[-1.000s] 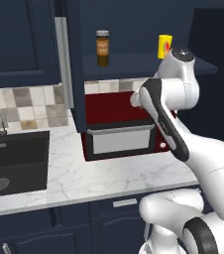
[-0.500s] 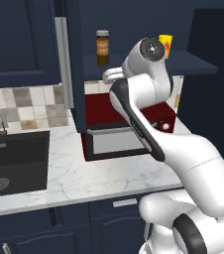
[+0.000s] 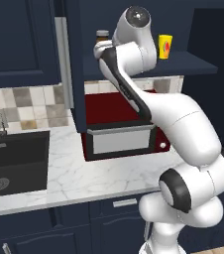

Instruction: Take the cinnamon bottle from the cabinet and place it on the dining table, next to the plate with the cupcake. Then take the chocolate from the dining counter and place it on the cupcake plate.

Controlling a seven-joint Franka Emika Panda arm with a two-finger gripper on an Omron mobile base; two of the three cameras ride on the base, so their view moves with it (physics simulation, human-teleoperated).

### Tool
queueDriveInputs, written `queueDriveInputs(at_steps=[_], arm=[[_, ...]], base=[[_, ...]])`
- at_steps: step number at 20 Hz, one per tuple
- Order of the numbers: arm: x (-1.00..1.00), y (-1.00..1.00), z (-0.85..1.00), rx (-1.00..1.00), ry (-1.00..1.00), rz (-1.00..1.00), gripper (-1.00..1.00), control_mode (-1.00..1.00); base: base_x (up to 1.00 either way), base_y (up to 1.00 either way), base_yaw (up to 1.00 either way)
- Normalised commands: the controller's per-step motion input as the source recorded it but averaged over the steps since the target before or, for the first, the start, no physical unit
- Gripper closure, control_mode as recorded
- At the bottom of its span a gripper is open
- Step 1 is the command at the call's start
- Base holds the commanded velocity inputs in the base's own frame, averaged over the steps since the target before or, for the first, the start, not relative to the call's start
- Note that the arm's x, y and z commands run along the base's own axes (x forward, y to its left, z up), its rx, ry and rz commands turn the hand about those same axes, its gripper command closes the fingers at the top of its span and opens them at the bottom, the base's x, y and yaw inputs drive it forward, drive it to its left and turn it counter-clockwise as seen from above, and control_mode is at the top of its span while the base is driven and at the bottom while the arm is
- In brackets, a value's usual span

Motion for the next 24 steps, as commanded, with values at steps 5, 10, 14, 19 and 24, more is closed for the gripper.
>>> queueDriveInputs(at_steps=[5, 10, 14, 19, 24], arm=[[0.7, 0.0, -0.17, 0.0, 0.08, 0.01, -1.0, -1.0], [0.67, 0.0, -0.18, 0.0, -0.02, 0.03, -1.0, -1.0], [0.67, 0.0, 0.0, 0.0, -0.09, 0.01, -1.0, -1.0], [0.6, 0.13, -0.02, 0.0, -0.07, 0.05, -1.0, -1.0], [0.48, 0.18, -0.03, 0.0, 0.0, 0.04, -1.0, -1.0]], base=[[0.0, 0.0, 0.0], [0.0, 0.0, 0.0], [0.0, 0.0, 0.0], [0.0, 0.0, 0.0], [0.0, 0.0, 0.0]])
